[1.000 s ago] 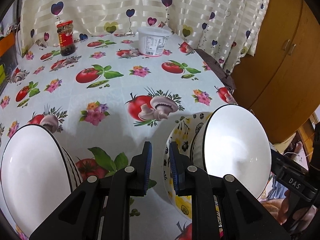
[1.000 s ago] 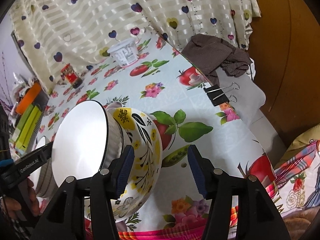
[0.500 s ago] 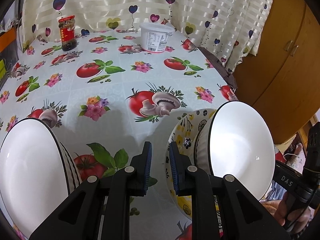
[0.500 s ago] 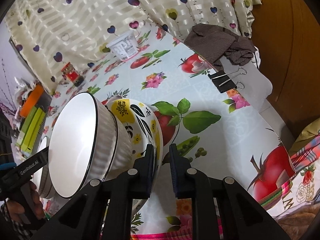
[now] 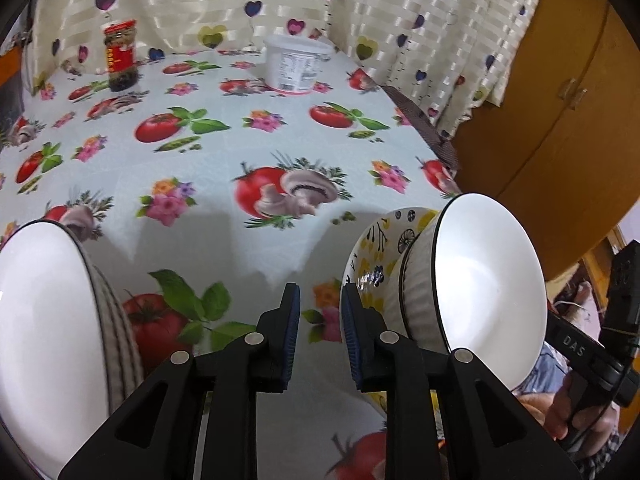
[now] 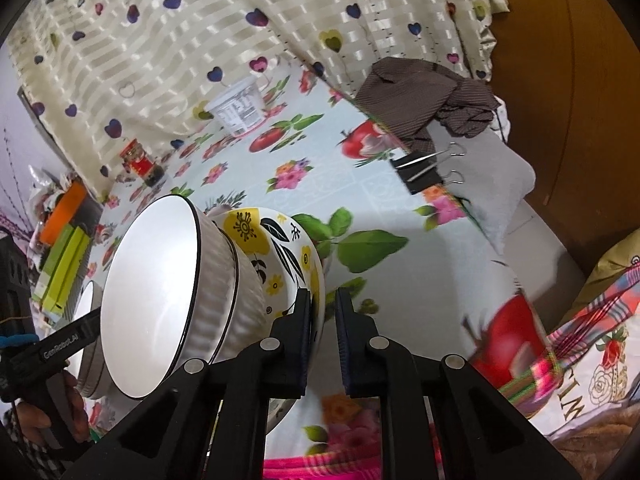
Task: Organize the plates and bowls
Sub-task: 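Carry the floral plate with the bowls toward the white plate stack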
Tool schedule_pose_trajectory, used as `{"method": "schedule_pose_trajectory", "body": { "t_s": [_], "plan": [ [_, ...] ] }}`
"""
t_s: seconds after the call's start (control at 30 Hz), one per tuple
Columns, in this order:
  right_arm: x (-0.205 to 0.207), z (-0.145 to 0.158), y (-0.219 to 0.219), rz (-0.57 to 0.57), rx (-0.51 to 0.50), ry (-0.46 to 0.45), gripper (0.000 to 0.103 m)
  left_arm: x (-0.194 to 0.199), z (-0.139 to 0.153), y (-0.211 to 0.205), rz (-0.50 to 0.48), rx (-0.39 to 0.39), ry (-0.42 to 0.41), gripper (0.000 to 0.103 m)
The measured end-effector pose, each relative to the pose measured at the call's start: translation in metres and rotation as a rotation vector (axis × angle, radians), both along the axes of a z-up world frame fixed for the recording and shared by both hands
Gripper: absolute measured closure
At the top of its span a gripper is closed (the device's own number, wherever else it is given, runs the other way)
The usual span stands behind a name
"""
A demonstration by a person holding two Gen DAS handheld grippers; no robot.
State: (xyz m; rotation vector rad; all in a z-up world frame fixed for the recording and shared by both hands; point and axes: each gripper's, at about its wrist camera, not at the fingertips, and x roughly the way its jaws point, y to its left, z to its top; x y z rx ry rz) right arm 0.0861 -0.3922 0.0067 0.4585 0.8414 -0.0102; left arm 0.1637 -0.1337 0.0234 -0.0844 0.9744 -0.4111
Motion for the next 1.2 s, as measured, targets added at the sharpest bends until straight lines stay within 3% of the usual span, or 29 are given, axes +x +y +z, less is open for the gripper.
{"method": "schedule_pose_trajectory", "body": {
  "t_s": [0.4,1.2],
  "plan": [
    [-0.011,0.001,-0.013,-0.026,-0.001,-0.003,0.091,-0.008,-0.018,-0.024,-0.092,-0.057,0.094,0.08],
    [-0.001,-0.006,-0.003,0.009,-0.049,0.014,0.09,-0.007,-0.028,-0.028,-0.106,-0.051,0.076,0.081]
  ]
}}
